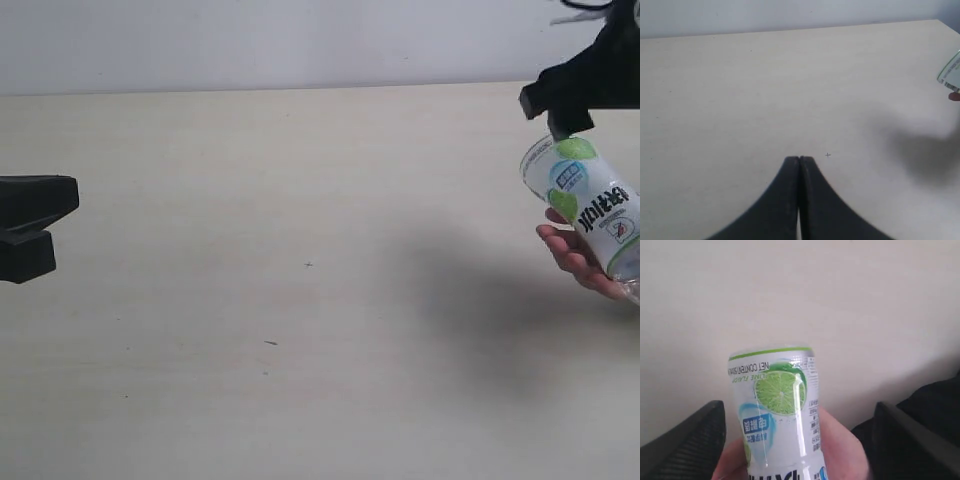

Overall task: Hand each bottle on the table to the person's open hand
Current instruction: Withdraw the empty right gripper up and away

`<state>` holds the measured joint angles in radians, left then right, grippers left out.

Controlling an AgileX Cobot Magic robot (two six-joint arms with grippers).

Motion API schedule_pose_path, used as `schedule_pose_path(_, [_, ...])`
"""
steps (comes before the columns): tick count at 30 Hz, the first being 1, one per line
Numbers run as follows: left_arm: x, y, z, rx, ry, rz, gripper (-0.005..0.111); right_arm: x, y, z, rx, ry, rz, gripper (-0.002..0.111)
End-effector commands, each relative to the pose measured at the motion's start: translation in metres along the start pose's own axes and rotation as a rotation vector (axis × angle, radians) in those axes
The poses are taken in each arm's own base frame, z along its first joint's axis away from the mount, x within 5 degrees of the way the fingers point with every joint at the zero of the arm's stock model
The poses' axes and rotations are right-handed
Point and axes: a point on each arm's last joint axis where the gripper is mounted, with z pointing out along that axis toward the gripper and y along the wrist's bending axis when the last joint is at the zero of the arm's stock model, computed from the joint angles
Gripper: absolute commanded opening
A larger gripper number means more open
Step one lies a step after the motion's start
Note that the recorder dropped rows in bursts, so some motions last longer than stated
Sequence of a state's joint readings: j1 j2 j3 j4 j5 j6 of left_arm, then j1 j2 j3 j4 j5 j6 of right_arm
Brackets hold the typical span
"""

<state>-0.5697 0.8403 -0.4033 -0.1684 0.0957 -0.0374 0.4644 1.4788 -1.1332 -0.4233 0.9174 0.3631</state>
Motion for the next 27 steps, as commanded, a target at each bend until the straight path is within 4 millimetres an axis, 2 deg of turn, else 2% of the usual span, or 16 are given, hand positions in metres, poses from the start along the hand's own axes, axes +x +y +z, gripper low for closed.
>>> schedule_pose_path(1, [0.000,0.001,-0.001,-0.002,-0.017,0.001,0.000,0.004,-0.008,-0.041,-0.081,-0.111,0.059,0.074])
schedule_pose_path(3, [0.000,0.001,-0.001,-0.002,-0.017,0.001,0.000,0.008,-0.007,-0.055,-0.144,-0.136,0.053,0.069])
schedule_pose_path(5, [0.000,0.001,-0.001,-0.002,-0.017,0.001,0.000,0.013,-0.005,-0.068,-0.223,-0.156,0.052,0.059])
schedule_pose_path(12, [0.000,0.001,-0.001,-0.002,-0.017,0.001,0.000,0.028,0.001,-0.108,-0.441,-0.228,0.016,0.003])
schedule_pose_path(13, [0.000,0.001,-0.001,-0.002,-0.017,0.001,0.000,0.030,0.001,-0.113,-0.464,-0.244,-0.007,0.000])
schedule_pose_path(18, [0.000,0.001,-0.001,-0.002,-0.017,0.001,0.000,0.040,0.000,-0.139,-0.553,-0.354,-0.056,0.000])
schedule_pose_path(21, [0.000,0.001,-0.001,-0.002,-0.017,0.001,0.000,0.052,-0.004,-0.155,-0.591,-0.450,-0.064,0.000])
schedule_pose_path(27, [0.000,0.001,-0.001,-0.002,-0.017,0.001,0.000,0.089,-0.013,-0.163,-0.566,-0.659,-0.029,0.000])
